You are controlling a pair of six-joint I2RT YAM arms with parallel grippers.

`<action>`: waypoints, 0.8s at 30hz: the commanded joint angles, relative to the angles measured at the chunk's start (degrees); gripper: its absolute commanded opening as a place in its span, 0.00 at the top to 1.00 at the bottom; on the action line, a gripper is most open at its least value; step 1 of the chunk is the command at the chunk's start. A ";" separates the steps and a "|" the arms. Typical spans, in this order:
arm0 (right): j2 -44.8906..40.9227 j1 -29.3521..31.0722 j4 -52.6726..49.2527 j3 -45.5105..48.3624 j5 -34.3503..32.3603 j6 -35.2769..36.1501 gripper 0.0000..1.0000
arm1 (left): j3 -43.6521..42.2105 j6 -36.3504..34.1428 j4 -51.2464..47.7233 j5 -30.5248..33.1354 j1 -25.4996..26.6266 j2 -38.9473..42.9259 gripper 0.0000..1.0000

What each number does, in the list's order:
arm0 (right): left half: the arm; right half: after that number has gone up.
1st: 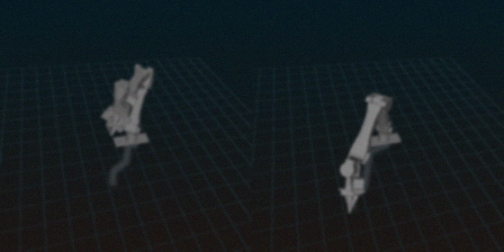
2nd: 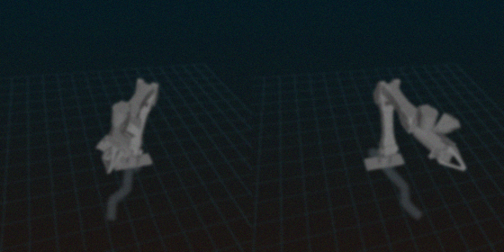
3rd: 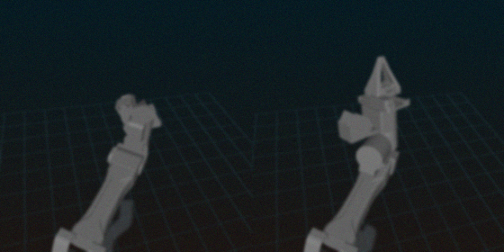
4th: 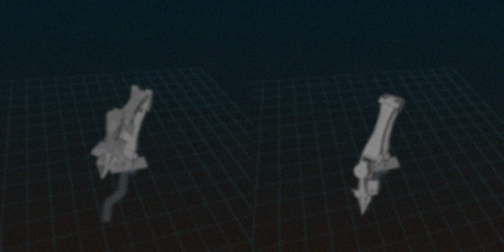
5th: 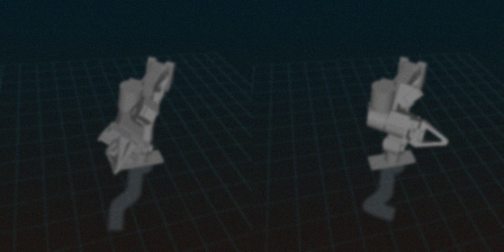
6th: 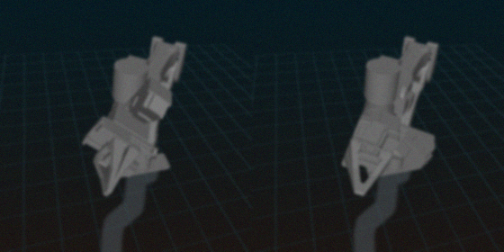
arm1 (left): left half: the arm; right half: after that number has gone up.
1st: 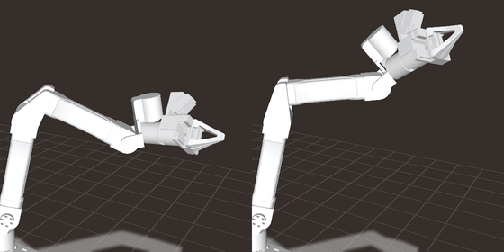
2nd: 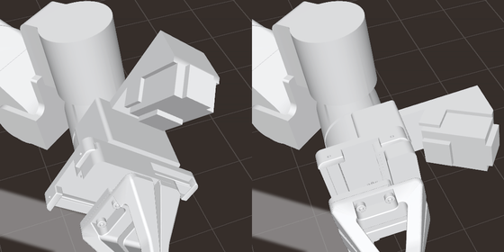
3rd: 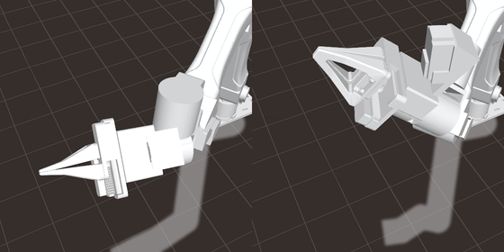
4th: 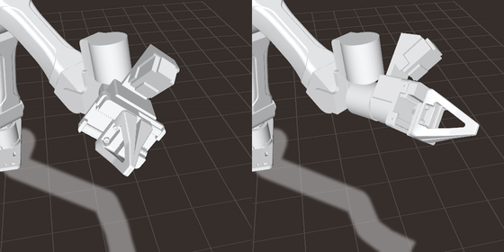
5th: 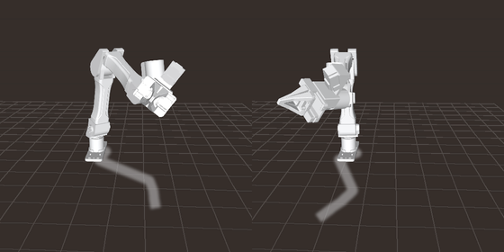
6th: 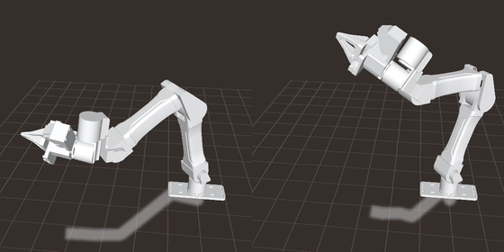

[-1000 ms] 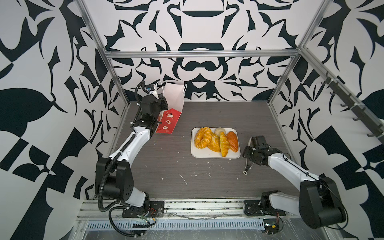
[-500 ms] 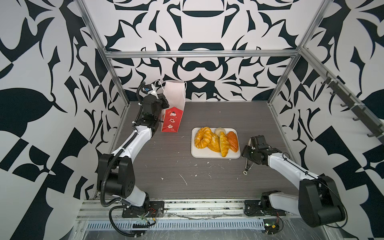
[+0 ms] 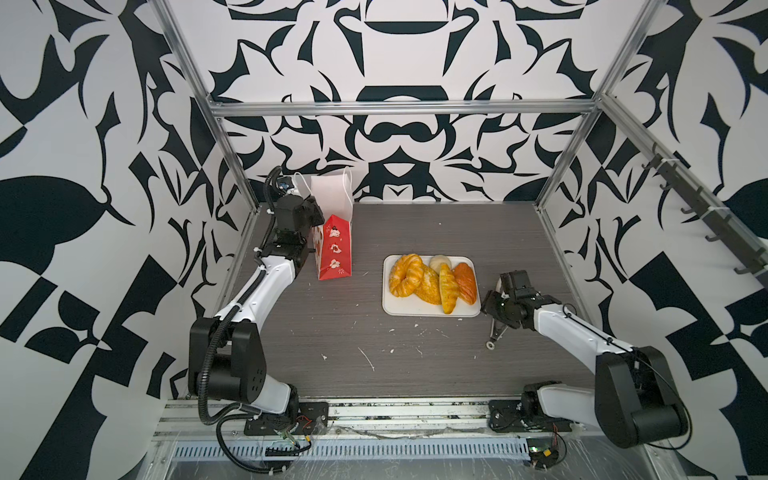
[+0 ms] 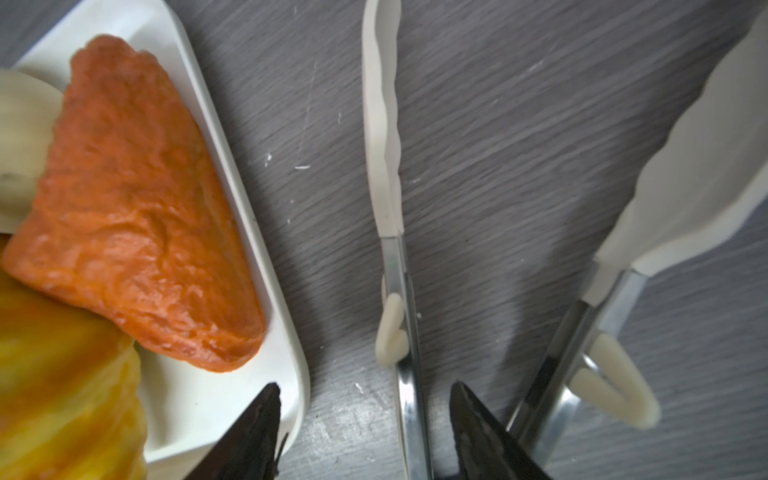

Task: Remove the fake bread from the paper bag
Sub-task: 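Set the paper bag upright on the table with the left gripper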

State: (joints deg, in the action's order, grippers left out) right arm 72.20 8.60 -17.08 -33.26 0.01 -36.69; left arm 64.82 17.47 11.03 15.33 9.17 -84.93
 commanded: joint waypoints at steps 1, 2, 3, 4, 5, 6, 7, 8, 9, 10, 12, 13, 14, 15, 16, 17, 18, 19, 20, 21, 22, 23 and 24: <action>0.04 -0.12 0.93 -0.13 0.25 -0.40 0.33 | -1.59 -1.75 -1.61 2.83 -0.03 3.14 0.33; 0.11 -0.15 0.99 -0.14 0.27 -0.39 0.33 | -1.77 -2.03 -2.15 3.08 -0.03 3.74 0.30; 0.12 -0.11 0.99 -0.23 0.25 -0.29 0.33 | -2.03 -2.36 -2.78 3.35 -0.03 4.59 0.26; 0.08 -0.16 1.00 -0.31 0.26 -0.22 0.33 | -2.42 -2.61 -3.14 3.62 -0.03 5.44 0.22; 0.04 -0.16 0.98 -0.36 0.26 0.07 0.33 | -2.82 -2.62 -3.51 3.85 -0.03 6.26 0.17; -0.04 -0.16 0.91 -0.47 0.08 0.17 0.33 | -3.05 -2.91 -4.25 4.31 -0.03 7.26 0.14; -0.18 -0.12 0.86 -0.57 -0.01 0.34 0.33 | -3.18 -3.27 -5.11 4.60 -0.03 8.26 0.10; -0.23 -0.15 0.84 -0.63 -0.11 0.48 0.33 | -3.31 -3.60 -5.74 4.98 -0.03 9.23 0.09; -0.31 -0.16 0.74 -0.75 -0.22 0.63 0.33 | -3.67 -4.06 -6.46 5.40 -0.03 10.47 0.07; -0.31 -0.11 0.61 -0.92 -0.28 0.78 0.33 | -3.90 -4.53 -7.20 6.06 -0.03 11.41 0.05; -0.40 -0.14 0.56 -1.10 -0.36 0.99 0.33 | -4.05 -5.54 -9.13 7.18 -0.03 14.66 0.02; -0.33 -0.15 0.56 -1.13 -0.33 1.15 0.33 | -3.97 -6.06 -10.35 7.54 -0.03 15.65 0.01; -0.24 -0.16 0.64 -1.20 -0.28 1.18 0.33 | -4.00 -6.50 -11.18 7.76 -0.07 16.47 0.00; -0.01 -0.15 0.64 -1.28 -0.32 1.26 0.33 | -4.12 -6.87 -12.07 7.99 -0.07 17.16 0.00; 0.24 -0.10 0.80 -1.29 -0.26 1.27 0.34 | -4.42 -6.88 -12.59 8.39 -0.03 17.64 0.01; 0.45 -0.12 1.03 -1.29 -0.13 1.33 0.33 | -5.31 -7.23 -12.02 8.40 -0.05 17.85 0.01; 0.73 -0.16 1.28 -1.29 -0.10 1.37 0.33 | -6.50 -7.62 -11.12 8.65 -0.03 17.83 0.01; 1.02 -0.15 1.59 -1.30 -0.01 1.34 0.33 | -7.69 -7.63 -10.07 9.04 -0.09 17.63 0.01; 1.31 -0.14 1.72 -1.37 -0.01 1.41 0.33 | -8.60 -7.64 -9.29 9.19 -0.11 17.32 0.00; 1.53 -0.14 1.70 -1.46 0.03 1.40 0.33 | -9.29 -7.50 -8.71 9.14 -0.12 16.90 0.00; 1.69 -0.16 1.62 -1.59 0.24 1.34 0.34 | -9.63 -6.94 -8.26 8.87 -0.07 16.60 0.01; 1.63 -0.11 1.55 -1.64 0.32 1.41 0.33 | -9.64 -6.52 -7.86 8.47 -0.12 16.32 0.03; 1.42 -0.16 1.46 -1.51 0.26 1.40 0.33 | -9.40 -5.89 -7.41 7.85 -0.12 16.12 0.06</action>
State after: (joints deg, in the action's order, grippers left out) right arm 74.06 8.60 -16.29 -33.26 0.27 -35.86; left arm 56.18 10.76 2.44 23.09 9.17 -67.96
